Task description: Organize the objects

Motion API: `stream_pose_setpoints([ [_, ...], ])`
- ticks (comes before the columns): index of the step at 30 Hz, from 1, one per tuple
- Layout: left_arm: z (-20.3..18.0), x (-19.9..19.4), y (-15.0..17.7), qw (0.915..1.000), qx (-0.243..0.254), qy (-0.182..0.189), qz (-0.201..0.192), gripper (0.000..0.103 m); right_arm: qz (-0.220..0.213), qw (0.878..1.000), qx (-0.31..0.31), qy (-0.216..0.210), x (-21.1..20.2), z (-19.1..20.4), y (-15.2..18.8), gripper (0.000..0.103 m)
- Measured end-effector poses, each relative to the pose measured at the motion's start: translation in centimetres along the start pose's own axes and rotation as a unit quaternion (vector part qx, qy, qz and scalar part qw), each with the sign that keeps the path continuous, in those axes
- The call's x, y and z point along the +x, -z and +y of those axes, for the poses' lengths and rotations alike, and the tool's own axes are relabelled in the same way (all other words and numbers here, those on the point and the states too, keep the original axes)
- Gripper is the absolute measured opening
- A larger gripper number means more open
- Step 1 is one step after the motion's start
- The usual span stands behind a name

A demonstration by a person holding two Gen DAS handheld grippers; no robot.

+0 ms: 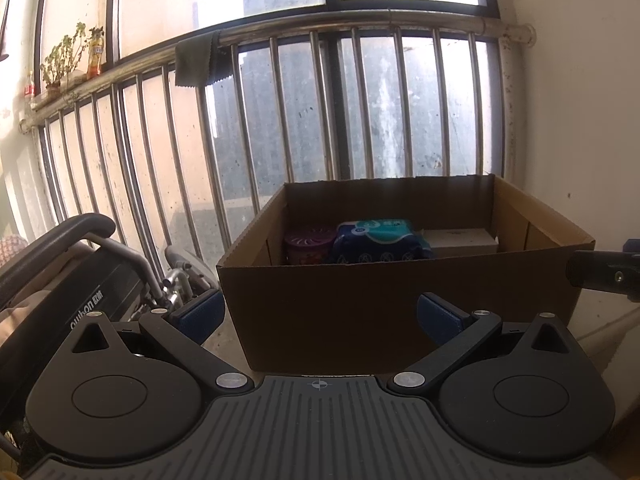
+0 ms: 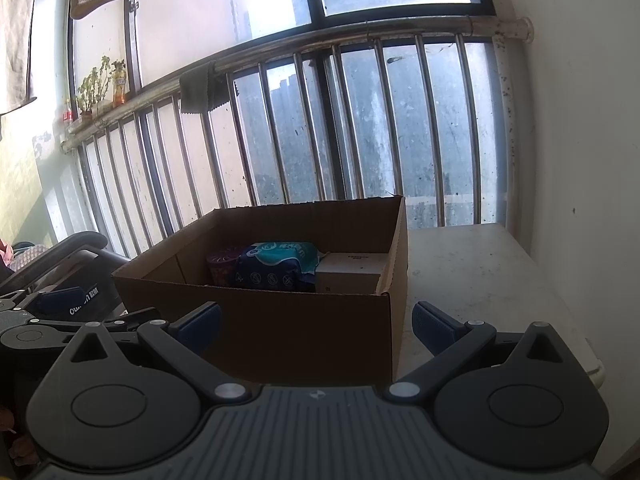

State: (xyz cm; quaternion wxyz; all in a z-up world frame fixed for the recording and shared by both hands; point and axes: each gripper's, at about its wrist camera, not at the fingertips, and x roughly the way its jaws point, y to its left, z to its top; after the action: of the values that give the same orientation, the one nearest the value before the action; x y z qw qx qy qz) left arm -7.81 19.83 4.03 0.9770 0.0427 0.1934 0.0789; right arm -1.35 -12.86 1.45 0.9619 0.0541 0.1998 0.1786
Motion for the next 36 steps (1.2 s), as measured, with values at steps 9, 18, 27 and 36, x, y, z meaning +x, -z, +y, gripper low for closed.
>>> stream_pose_setpoints([
  [9,-0.3,0.4,0.1,1.0000,0.004,0.000,0.006,0.103,0.002,1.000,0.002,0.002,0.2,-0.1,0.1,0.103],
  [18,-0.2,0.4,0.2,1.0000,0.003,0.001,0.008,0.103,0.004,1.000,-0.002,0.001,0.3,-0.1,0.0,0.103],
  [27,-0.7,-0.6,-0.3,0.9997,-0.001,0.025,-0.007,0.103,0.006,1.000,0.001,-0.008,0.3,-0.2,0.2,0.103],
  [36,-0.6,-0.3,-0.1,0.9999,0.000,0.014,-0.002,0.103,0.002,1.000,0.005,-0.011,-0.1,-0.4,0.2,0.103],
])
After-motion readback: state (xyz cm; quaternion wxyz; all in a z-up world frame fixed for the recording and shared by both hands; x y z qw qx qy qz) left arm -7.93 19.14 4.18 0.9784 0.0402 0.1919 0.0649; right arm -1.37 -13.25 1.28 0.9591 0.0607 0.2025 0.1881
